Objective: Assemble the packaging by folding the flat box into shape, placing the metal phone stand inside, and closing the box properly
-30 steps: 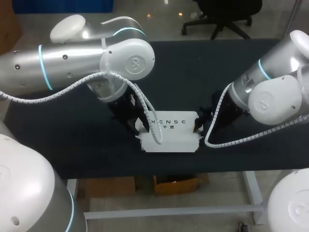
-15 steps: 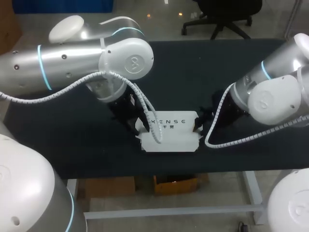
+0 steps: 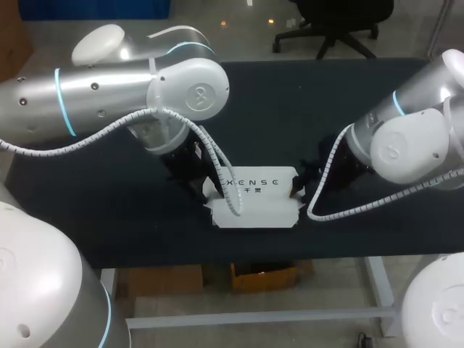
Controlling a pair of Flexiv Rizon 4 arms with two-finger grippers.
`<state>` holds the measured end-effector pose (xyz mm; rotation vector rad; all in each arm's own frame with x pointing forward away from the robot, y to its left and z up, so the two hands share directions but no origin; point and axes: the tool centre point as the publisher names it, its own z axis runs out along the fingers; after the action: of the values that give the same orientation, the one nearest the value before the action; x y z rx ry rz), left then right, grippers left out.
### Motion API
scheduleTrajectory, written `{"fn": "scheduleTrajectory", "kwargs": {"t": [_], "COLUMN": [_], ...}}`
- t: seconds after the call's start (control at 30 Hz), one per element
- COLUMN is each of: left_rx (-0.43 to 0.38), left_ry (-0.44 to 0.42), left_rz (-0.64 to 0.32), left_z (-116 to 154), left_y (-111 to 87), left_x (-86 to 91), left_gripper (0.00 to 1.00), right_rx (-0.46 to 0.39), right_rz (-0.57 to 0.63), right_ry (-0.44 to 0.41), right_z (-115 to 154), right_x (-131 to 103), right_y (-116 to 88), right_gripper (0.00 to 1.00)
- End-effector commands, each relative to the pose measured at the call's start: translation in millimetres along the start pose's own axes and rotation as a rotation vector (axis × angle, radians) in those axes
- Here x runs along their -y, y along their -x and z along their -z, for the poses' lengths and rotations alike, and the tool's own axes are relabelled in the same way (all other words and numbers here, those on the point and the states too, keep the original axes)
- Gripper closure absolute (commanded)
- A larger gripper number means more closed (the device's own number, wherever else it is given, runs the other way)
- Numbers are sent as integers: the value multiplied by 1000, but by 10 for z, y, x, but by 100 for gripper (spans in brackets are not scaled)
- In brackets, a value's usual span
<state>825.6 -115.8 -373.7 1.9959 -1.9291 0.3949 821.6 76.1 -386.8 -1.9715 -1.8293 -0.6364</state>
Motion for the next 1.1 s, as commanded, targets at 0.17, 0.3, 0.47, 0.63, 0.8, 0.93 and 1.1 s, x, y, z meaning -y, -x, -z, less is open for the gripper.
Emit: {"fn": "scheduleTrajectory", "kwargs": {"t": [0.17, 0.3, 0.47, 0.63, 0.8, 0.93, 1.1], "left_rx": [0, 0, 0, 0, 5, 9, 10], "left_ry": [-1, -1, -1, -1, -7, -15, -20], "left_rz": [0, 0, 0, 0, -1, 2, -2], "left_z": [-17, -17, -17, -17, -16, -18, -33], "left_y": [-4, -4, -4, -4, -3, -2, 6], "left_x": [-6, -6, -6, -6, -5, -5, -4], "left_gripper": [51, 51, 52, 54, 53, 53, 51], "right_rx": [-7, -7, -7, -7, -7, -2, 5], "right_rz": [1, 1, 1, 1, 0, 2, 17], "right_ry": [-7, -7, -7, -7, -7, -3, 14], "right_z": [0, 0, 0, 0, -4, -21, -28], "right_x": [-12, -12, -12, -12, -17, -27, -30], "right_y": [14, 14, 14, 14, 18, 25, 28], "right_gripper": [60, 62, 63, 65, 70, 71, 67]}}
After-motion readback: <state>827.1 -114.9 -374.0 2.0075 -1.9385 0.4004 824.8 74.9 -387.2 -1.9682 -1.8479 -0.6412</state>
